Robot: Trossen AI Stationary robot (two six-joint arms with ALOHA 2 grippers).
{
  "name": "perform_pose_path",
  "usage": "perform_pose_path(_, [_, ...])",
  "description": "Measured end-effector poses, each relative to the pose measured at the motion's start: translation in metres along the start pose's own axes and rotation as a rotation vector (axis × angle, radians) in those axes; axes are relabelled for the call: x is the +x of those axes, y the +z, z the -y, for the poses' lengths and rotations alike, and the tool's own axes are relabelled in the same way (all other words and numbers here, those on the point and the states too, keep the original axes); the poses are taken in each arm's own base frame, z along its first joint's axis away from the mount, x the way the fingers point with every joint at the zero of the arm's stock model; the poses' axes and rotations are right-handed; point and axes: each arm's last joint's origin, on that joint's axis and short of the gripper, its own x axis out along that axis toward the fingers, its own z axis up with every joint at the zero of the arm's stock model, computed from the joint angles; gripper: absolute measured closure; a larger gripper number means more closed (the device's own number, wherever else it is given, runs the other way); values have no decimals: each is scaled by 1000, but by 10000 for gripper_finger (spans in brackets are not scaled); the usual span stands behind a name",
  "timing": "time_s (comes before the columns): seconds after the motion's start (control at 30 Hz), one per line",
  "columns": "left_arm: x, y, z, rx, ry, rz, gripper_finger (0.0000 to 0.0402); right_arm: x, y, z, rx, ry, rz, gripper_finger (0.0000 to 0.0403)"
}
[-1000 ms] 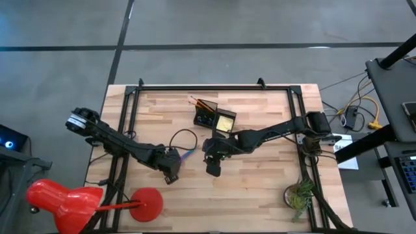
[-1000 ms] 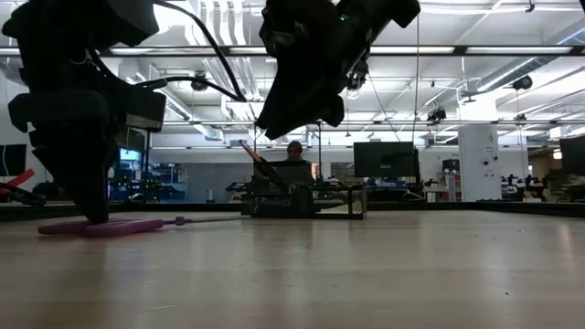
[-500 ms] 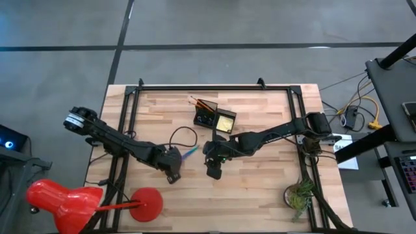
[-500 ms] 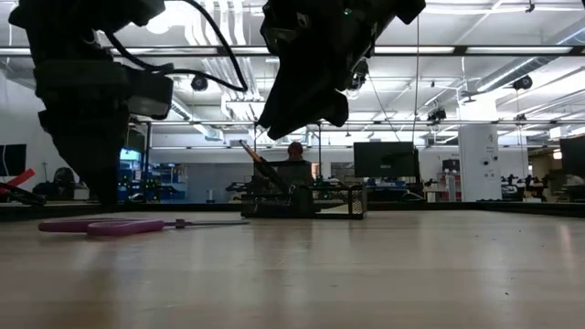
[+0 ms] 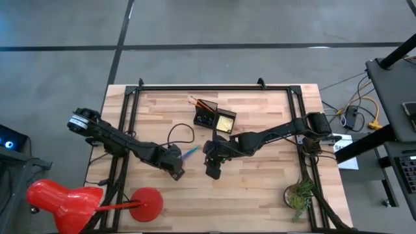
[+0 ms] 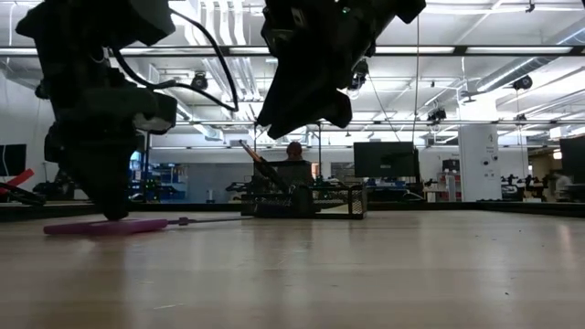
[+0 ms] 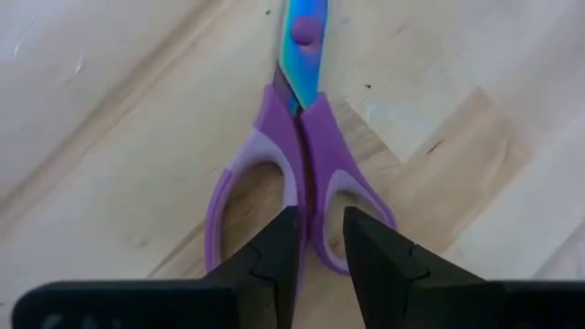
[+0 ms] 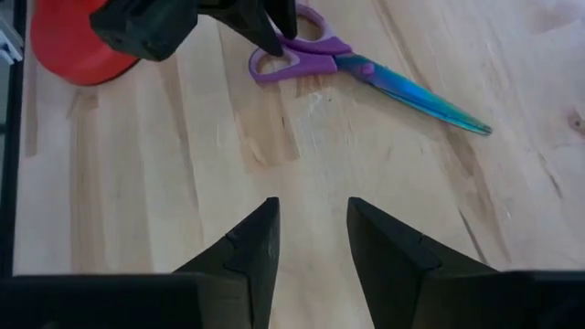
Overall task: Pick and place office supplies into organizer
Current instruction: Put the violet scissors into the black desk organizer
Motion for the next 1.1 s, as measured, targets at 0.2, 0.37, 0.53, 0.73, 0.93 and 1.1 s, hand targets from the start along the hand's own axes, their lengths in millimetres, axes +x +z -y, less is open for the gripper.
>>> perform_pose_path(0.2, [-5, 3, 2, -2, 27, -9, 326, 0, 0, 0, 51, 0, 0, 279])
perform_pose_path(0.37, [-3, 7, 2, -13, 35, -7, 326, 0, 0, 0, 99, 3, -2, 283])
perform_pose_path(0.53, [-3, 8, 2, 27, 38, -6, 326, 0, 0, 0, 127, 4, -2, 283])
perform_pose_path(0.73, [-8, 13, 7, 161, 34, 38, 326, 0, 1, 1, 129, 0, -1, 278])
perform_pose_path(0.93, [-7, 12, 5, 231, 57, 36, 321, 0, 0, 2, 129, -5, -7, 279])
perform_pose_path(1.1, [-7, 10, 2, 236, 73, 0, 272, 0, -1, 3, 129, -17, -21, 279])
